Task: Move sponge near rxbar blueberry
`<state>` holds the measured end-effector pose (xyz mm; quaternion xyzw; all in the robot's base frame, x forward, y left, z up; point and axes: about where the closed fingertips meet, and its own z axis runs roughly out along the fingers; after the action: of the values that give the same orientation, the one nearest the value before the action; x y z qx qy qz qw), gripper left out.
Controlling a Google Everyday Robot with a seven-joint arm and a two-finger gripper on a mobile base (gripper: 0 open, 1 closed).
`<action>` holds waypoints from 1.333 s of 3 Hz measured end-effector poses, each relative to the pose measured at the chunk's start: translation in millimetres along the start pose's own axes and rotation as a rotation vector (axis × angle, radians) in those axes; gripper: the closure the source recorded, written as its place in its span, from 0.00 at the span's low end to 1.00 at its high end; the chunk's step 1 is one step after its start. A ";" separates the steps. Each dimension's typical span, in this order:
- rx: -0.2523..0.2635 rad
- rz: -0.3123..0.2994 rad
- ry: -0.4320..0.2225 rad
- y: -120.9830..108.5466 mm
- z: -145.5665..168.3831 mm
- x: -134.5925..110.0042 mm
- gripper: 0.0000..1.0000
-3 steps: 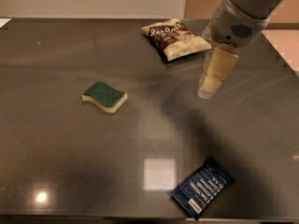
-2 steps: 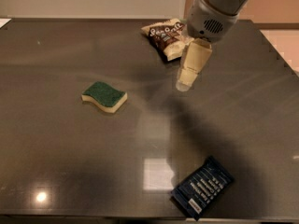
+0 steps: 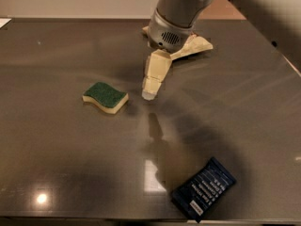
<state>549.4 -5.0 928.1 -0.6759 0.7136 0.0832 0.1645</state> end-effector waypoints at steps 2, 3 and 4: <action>-0.021 -0.041 0.028 -1.7 54.1 -35.8 0.00; -0.036 -0.058 0.046 -2.9 75.9 -47.3 0.00; -0.044 -0.087 0.075 -3.2 97.7 -57.1 0.00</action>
Offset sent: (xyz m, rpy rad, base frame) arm 0.0177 0.0777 -0.0601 -0.0578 0.0188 0.0667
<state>566.3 81.6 857.2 -0.7125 0.6871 0.0660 0.1263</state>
